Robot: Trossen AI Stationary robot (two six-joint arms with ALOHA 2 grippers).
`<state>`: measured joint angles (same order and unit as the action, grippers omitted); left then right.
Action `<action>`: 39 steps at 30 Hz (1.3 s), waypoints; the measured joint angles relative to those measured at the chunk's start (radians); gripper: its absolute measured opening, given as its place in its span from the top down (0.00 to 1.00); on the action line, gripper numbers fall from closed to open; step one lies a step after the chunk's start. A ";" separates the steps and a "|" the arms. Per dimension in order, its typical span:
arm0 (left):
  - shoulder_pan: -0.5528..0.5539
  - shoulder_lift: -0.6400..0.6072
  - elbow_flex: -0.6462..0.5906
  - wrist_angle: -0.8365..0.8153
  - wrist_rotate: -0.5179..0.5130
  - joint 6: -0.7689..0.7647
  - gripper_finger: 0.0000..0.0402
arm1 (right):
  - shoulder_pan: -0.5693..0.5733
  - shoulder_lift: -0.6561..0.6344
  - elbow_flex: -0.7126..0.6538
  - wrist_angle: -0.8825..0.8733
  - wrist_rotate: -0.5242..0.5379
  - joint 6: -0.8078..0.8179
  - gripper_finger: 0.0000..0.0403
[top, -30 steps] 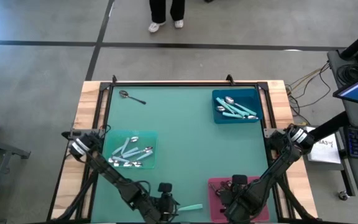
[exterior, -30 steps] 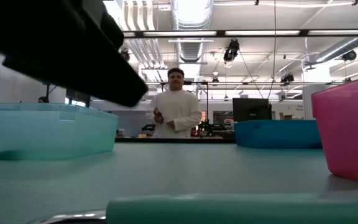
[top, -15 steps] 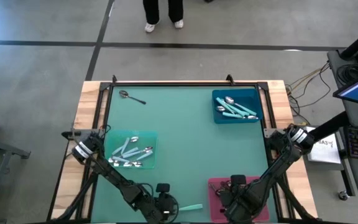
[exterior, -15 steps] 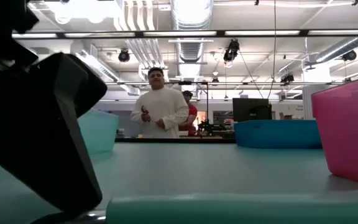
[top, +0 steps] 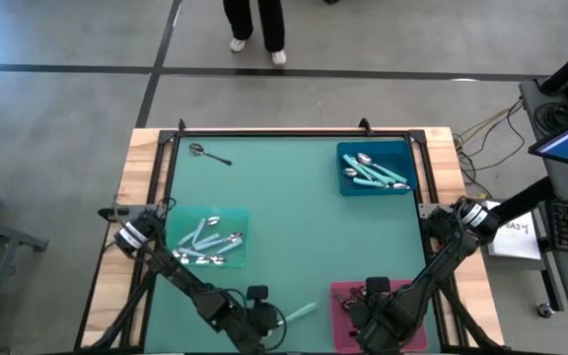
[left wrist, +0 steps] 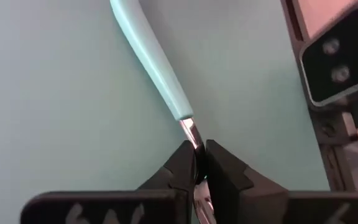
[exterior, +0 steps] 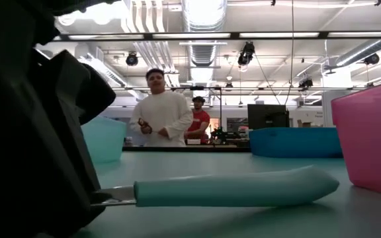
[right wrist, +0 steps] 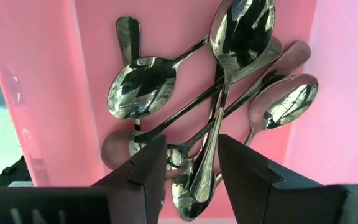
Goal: Sort silverware by color (type)
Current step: Put the green spoon into the blue bin
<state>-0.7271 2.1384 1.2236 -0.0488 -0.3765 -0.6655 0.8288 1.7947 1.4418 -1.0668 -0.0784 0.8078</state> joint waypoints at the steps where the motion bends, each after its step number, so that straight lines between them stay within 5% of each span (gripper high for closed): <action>1: 0.005 -0.001 0.000 0.000 0.003 -0.018 0.97 | 0.000 0.000 0.000 0.000 0.000 0.000 0.66; 8: 0.030 -0.026 -0.006 0.015 -0.016 -0.038 0.99 | 0.000 0.000 0.000 0.001 0.019 0.001 0.68; 21: 0.069 -0.186 -0.012 -0.113 -0.377 0.049 1.00 | -0.070 -0.063 0.000 0.014 0.324 -0.096 0.65; 31: 0.120 -0.312 -0.009 -0.299 -0.478 0.145 1.00 | -0.255 -0.098 -0.030 0.047 0.405 -0.337 0.65; 39: 0.198 -0.451 -0.104 -0.484 -0.531 0.131 1.00 | -0.492 -0.239 -0.215 0.181 0.382 -0.479 0.65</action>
<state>-0.5294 1.6871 1.1195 -0.5332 -0.9073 -0.5349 0.3363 1.5554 1.2267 -0.8853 0.3031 0.3289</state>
